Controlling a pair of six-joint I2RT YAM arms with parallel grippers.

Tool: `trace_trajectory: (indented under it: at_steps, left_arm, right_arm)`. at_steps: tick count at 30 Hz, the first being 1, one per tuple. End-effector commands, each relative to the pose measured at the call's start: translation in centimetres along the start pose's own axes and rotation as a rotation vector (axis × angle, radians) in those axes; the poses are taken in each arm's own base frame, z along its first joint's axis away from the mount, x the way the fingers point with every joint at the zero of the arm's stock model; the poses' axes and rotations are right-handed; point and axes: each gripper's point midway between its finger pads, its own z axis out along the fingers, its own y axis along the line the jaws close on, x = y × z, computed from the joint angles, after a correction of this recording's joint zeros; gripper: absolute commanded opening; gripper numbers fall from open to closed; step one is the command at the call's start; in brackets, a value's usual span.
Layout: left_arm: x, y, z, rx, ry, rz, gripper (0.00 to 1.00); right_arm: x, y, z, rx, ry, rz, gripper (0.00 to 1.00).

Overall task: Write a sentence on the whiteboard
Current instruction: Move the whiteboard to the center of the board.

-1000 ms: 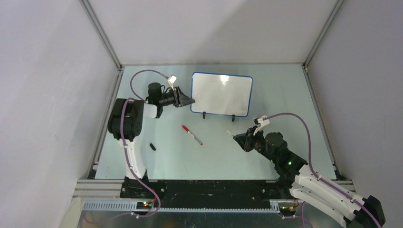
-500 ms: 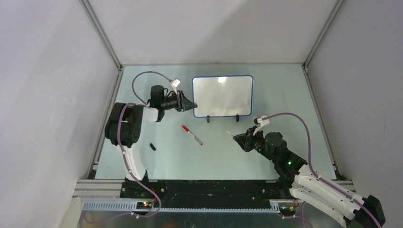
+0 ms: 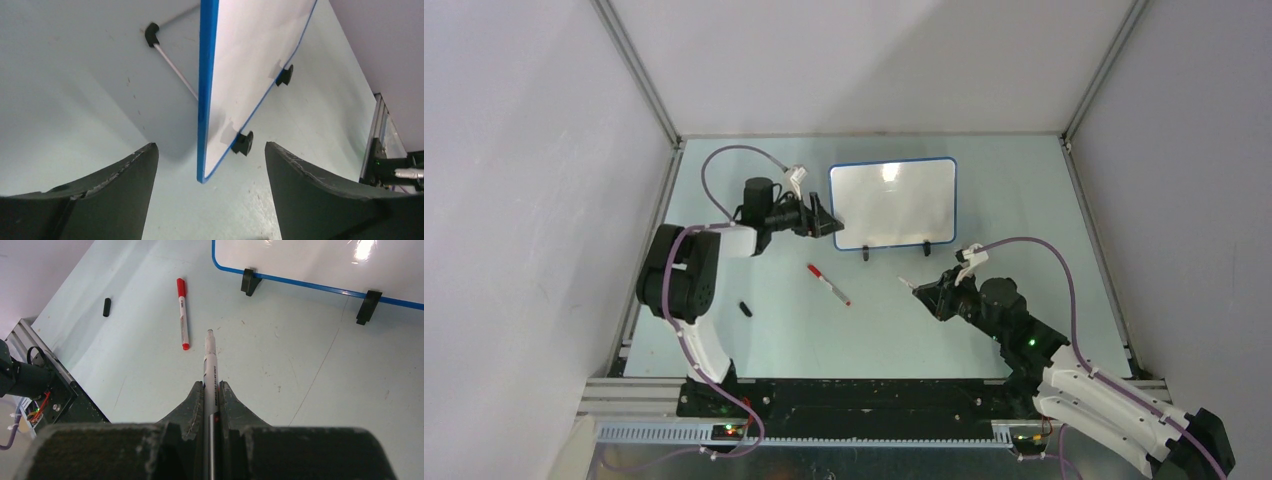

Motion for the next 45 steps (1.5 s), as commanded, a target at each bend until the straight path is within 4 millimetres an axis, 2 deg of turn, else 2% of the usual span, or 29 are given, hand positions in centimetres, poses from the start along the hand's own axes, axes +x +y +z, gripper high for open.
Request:
trace_trajectory:
  at_steps: [1,2,3,4,5,8,10,15,21,22,24,27,31,45]
  left_arm:
    - [-4.8,-0.6,0.0,-0.029,-0.054,0.114,0.85]
    - [-6.2,-0.8,0.2,-0.027,-0.070,0.143,0.85]
    - [-6.2,-0.4,0.4,-0.037,-0.054,0.131,0.86]
    - [-7.6,-0.7,0.6,-0.033,-0.070,0.155,0.86]
    - [-7.6,-0.4,0.7,-0.032,-0.061,0.148,0.86]
    - [-9.8,-0.5,1.2,-0.001,-0.087,0.155,0.84]
    - [-10.8,-0.6,1.6,0.023,-0.094,0.153,0.75]
    - [-12.0,-0.7,2.3,0.071,-0.094,0.160,0.57]
    - [-11.9,-0.7,2.6,0.125,-0.103,0.136,0.40]
    - [-12.3,-0.9,2.5,0.137,-0.117,0.147,0.33]
    - [-12.2,-1.3,2.4,0.173,-0.117,0.142,0.23]
    - [-11.8,-1.7,2.2,0.212,-0.117,0.129,0.16]
    - [-10.9,-2.0,1.6,0.238,-0.107,0.118,0.01]
    - [-5.5,-3.5,-0.9,0.291,0.013,0.056,0.00]
  right_arm:
    - [-1.3,0.8,0.1,-0.032,-0.043,-0.021,0.00]
    - [-1.2,0.8,0.1,-0.032,-0.041,-0.022,0.00]
    - [-1.3,0.7,0.1,-0.029,-0.042,-0.024,0.00]
    - [-1.3,0.7,0.1,-0.029,-0.042,-0.025,0.00]
    - [-1.3,0.7,0.1,-0.027,-0.042,-0.027,0.00]
    - [-1.4,0.7,0.0,-0.027,-0.046,-0.030,0.00]
    - [-1.5,0.5,0.0,-0.020,-0.052,-0.031,0.00]
    - [-1.3,0.6,0.1,-0.022,-0.047,-0.036,0.00]
    - [-1.3,0.8,0.2,-0.034,-0.044,-0.038,0.00]
    - [-1.4,0.8,0.2,-0.035,-0.045,-0.037,0.00]
    - [-1.3,0.8,0.2,-0.036,-0.042,-0.037,0.00]
    - [-1.3,0.9,0.2,-0.037,-0.041,-0.038,0.00]
    - [-1.2,0.7,0.2,-0.028,-0.041,-0.038,0.00]
    - [-1.5,0.9,-0.2,-0.034,-0.053,-0.038,0.00]
